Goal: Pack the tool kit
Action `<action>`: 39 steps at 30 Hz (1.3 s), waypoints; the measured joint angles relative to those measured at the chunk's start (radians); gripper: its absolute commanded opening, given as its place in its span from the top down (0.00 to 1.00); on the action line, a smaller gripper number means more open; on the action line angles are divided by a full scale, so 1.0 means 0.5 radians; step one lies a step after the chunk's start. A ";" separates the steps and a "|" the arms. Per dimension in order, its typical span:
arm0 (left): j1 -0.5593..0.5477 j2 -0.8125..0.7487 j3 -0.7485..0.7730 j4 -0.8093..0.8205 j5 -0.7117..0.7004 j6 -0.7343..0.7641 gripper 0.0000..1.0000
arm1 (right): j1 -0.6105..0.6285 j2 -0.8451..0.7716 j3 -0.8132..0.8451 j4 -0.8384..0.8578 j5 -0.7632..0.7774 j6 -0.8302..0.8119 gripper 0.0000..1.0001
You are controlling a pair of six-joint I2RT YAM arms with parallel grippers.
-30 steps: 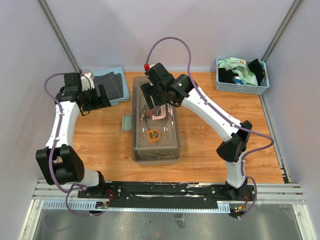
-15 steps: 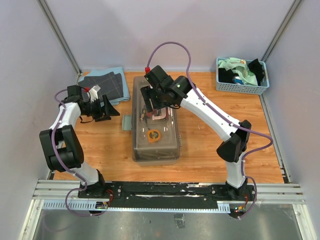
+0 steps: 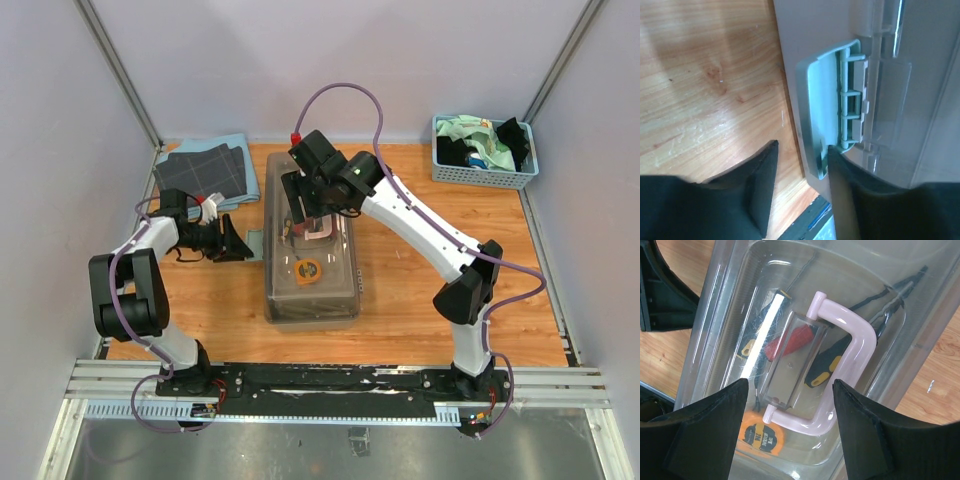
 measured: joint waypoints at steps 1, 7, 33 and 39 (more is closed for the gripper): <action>0.000 0.000 -0.007 -0.002 0.000 -0.008 0.80 | 0.000 0.001 0.002 0.000 0.000 0.000 0.30; -0.004 -0.002 0.002 -0.012 0.031 -0.042 1.00 | 0.000 0.005 0.027 0.000 -0.002 0.001 0.30; -0.304 -0.184 0.569 -0.381 -0.729 -0.030 0.92 | 0.001 0.106 0.072 0.060 -0.034 -0.002 0.30; -0.430 -0.189 0.566 -0.385 -0.787 -0.053 0.75 | 0.001 0.077 0.026 0.056 -0.032 -0.002 0.30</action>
